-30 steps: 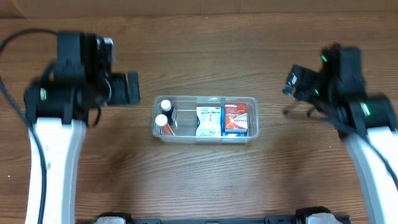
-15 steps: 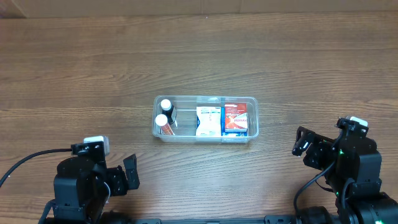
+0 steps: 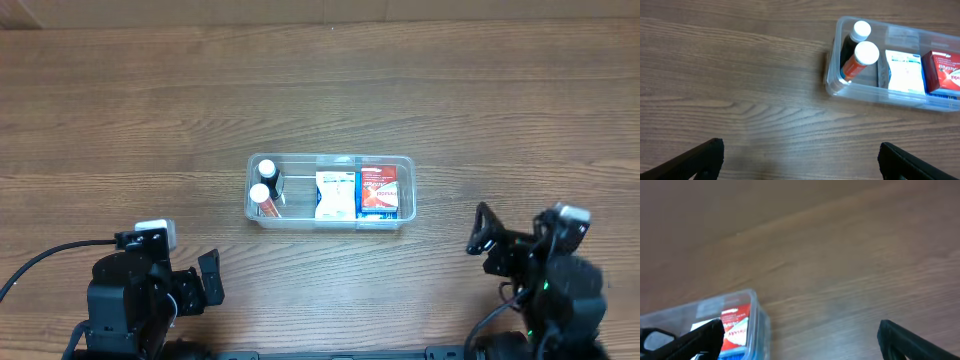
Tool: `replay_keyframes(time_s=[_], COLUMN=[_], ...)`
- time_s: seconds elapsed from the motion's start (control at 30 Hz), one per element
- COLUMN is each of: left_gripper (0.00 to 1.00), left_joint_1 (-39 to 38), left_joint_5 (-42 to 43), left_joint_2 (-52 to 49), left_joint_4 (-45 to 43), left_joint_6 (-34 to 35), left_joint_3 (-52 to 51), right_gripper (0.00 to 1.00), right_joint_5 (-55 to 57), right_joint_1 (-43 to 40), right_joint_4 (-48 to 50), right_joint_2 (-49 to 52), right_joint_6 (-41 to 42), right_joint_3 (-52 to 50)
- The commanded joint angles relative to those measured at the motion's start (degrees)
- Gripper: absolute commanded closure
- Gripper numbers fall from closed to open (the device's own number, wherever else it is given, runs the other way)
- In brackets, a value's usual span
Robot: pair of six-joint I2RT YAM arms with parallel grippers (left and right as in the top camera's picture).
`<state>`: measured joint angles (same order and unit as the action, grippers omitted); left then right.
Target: Pack container
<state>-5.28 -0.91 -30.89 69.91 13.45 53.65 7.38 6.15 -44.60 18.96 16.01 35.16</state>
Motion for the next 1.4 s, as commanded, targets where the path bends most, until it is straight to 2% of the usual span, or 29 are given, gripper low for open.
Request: replay_keyframes(time_s=[0.0,0.07,0.1,0.23,0.37,1.23,1.3,1.37], left_gripper=[0.00,0.00,0.00,0.00,0.00,0.00,0.00,0.00], left_joint_1=[-0.28,-0.28,-0.28,-0.28,-0.28,0.15,1.60,3.54], left_joint_5=[-0.57,-0.57,-0.57,-0.57,-0.57,-2.45,-3.91,-3.69], left_joint_2=[0.57,0.57,0.57,0.57,0.57,0.92,2.56,7.52], left_joint_4=[-0.02,-0.02,-0.02,-0.02,-0.02,-0.13,-3.52,-13.73], left_joint_6=[0.90,0.90,0.90,0.90,0.90,0.07,-1.14,-5.16], left_joint_3=[-0.48,-0.48,-0.48,-0.48,-0.48,-1.16,-3.43,-10.21], right_gripper=[0.00,0.00,0.00,0.00,0.00,0.00,0.00,0.00], right_joint_5=[-2.16,-3.13,-3.30,-8.02,-6.58,-7.04,-7.06,-7.06], right_joint_1=[0.26,0.26,0.26,0.26,0.26,0.26,0.26,0.26], right_joint_4=[7.72,12.24,13.66,24.79,39.60,39.87,39.87,39.87], right_joint_2=[-10.16,-17.92,-18.75,-18.75,-18.80,-18.80,-18.80,-18.80], right_joint_6=[-1.51,-1.53,-2.08,-16.65,-17.33,-17.55,-17.55,-17.55], right_joint_3=[-10.40,-16.57,-18.08,-22.86,-34.53,-34.69,-34.69,-34.69])
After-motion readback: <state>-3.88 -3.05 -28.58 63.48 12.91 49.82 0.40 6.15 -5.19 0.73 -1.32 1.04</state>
